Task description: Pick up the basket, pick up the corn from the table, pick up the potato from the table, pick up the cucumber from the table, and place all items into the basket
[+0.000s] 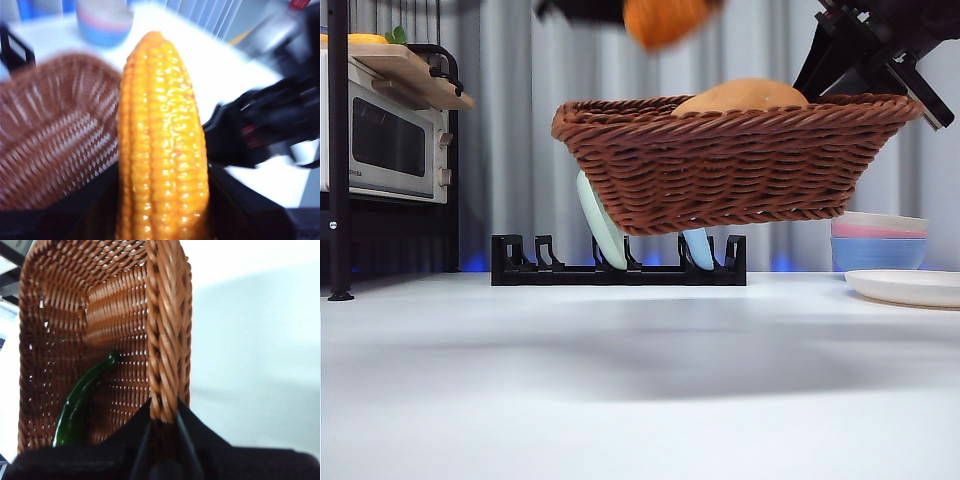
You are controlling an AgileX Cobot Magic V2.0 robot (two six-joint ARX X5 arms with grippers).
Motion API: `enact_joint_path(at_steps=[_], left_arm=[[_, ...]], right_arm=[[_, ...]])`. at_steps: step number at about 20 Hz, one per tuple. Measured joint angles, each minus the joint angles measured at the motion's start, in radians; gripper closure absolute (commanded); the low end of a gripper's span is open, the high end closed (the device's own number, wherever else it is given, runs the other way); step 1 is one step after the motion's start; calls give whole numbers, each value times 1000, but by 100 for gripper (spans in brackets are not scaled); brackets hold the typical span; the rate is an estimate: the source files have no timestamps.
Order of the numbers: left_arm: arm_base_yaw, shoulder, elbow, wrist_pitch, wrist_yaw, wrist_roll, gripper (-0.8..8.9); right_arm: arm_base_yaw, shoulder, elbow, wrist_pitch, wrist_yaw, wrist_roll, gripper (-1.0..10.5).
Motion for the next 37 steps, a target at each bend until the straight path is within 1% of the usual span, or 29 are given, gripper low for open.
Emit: enact_joint_path(at_steps=[2,3,4,5,6,7,13,15,18,19,21,23,25,27,29,30,32,33,34,36,37], left_arm=[[-7,69,0,-2,0,0,811],[-11,91,0,-8,0,-1,777],[-12,103,-2,-16,0,-1,659],[-13,106,-3,-21,0,-1,493],[-15,106,-3,-19,0,-1,360],[-16,104,-3,-9,0,-1,296],[-18,99,-3,-2,0,-2,297],[-18,83,15,-35,0,0,297],[-18,19,101,-113,-2,9,297],[-18,-6,135,-142,-5,19,297],[-18,-52,198,-204,-28,50,297],[-18,-77,257,-285,-74,74,297],[-18,-92,305,-361,-143,94,297],[-18,-113,324,-394,-209,118,297],[-18,-139,326,-420,-235,135,297],[-18,-147,326,-435,-236,140,297],[-18,-152,326,-466,-237,144,297],[-18,-152,326,-483,-237,147,297],[-18,-151,326,-497,-238,149,297],[-18,-151,326,-511,-239,158,298],[-18,-151,326,-518,-243,167,315]], right_arm=[[4,0,0,0,2,0,962],[4,0,0,0,2,0,962],[4,0,0,0,3,0,962],[4,0,0,0,3,0,962],[4,0,0,0,3,0,962],[4,0,0,0,3,0,962],[5,0,0,0,8,0,962],[5,0,0,0,15,0,962],[5,27,0,8,78,11,963],[5,51,0,17,83,20,963],[5,112,0,39,84,52,962],[5,178,0,53,82,84,963],[10,248,0,54,82,121,962],[17,315,0,52,83,138,962],[18,354,0,53,79,147,893],[18,358,0,53,80,147,801],[18,358,0,49,85,150,575],[18,356,0,45,90,153,502],[16,346,0,44,97,155,473],[7,292,0,44,97,151,474],[4,253,0,45,97,140,474]])
